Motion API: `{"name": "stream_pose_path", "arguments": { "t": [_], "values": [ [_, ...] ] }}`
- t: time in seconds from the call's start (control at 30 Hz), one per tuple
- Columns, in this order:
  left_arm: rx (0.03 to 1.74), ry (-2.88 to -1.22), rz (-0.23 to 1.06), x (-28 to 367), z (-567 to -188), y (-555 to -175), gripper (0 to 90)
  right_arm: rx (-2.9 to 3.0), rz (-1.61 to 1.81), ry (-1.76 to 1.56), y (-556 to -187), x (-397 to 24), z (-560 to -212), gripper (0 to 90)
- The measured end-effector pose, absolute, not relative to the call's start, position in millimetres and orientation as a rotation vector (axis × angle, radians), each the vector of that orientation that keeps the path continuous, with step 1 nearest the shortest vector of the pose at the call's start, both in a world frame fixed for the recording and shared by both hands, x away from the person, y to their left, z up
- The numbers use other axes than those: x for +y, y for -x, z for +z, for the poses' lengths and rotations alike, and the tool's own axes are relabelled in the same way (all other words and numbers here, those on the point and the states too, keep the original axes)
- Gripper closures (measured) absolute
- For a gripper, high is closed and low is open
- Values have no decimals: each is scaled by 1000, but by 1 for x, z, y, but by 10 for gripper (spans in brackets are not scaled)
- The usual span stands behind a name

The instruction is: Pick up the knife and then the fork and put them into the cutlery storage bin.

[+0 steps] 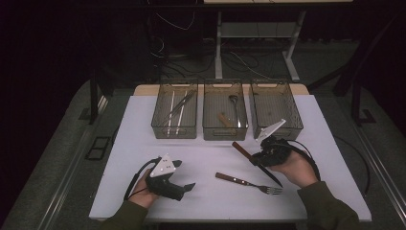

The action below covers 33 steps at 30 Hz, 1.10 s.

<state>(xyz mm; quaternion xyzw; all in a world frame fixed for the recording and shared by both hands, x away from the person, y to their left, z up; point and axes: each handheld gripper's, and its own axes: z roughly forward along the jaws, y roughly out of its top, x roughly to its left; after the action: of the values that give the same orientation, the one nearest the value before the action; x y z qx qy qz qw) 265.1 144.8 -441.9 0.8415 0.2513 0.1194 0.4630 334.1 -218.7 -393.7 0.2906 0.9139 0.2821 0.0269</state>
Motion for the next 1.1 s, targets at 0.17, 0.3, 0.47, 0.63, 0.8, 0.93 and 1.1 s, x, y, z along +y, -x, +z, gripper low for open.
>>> {"name": "stream_pose_path", "arguments": {
  "t": [0.17, 0.3, 0.47, 0.63, 0.8, 0.93, 1.1],
  "values": [
    [617, -2069, 294, 145, -442, -265, 92, 2764, 955, -924, -335, -228, -389, 766],
    [616, -2069, 295, 145, -442, -265, 92, 2710, 1034, -964, -337, -238, -385, 766],
    [615, -2070, 295, 145, -442, -265, 92, 2639, 1116, -1013, -338, -249, -380, 768],
    [618, -2069, 295, 145, -442, -265, 92, 2579, 1161, -1043, -338, -257, -376, 769],
    [617, -2069, 295, 145, -442, -265, 92, 2543, 1195, -1059, -338, -262, -373, 770],
    [618, -2069, 295, 145, -442, -265, 92, 2518, 1229, -1075, -338, -266, -369, 770],
    [618, -2069, 295, 145, -442, -265, 92, 2484, 1258, -1083, -339, -271, -365, 770]
  ]
}}
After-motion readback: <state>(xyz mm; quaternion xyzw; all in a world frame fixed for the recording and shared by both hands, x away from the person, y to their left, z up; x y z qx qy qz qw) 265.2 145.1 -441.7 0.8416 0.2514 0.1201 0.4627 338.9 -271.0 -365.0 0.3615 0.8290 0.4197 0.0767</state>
